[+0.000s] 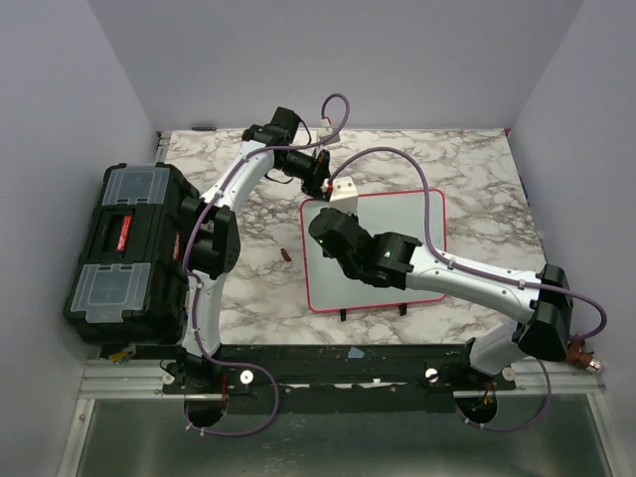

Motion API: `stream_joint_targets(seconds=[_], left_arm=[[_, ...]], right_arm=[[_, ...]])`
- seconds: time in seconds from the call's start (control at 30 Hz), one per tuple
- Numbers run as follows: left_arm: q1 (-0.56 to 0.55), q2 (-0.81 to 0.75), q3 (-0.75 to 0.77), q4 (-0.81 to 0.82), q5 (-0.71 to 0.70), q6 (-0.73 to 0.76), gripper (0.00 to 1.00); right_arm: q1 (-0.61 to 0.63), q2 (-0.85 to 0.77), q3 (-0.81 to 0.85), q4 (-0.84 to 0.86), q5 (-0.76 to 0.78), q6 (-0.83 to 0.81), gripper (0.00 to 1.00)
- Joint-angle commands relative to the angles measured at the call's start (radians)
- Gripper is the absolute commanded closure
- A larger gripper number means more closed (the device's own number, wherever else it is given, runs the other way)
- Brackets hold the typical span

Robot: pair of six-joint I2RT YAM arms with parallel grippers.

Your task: Write a sentence on the whiteboard

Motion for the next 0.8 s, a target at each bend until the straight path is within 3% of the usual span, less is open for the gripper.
stream_joint_targets(seconds=[0.0,0.77], left_arm=[[-0.003,-0.052,-0.011,0.007,0.055,0.027,1.0],[0.0,-0.063,-0.026,0.026,0.069,0.028,1.0]], right_arm=[[0.007,0.043,0.056,0.057,0.078,-0.033,0.99],[0.006,0.183,0.14,0.043,0.13,-0.065,0.99]])
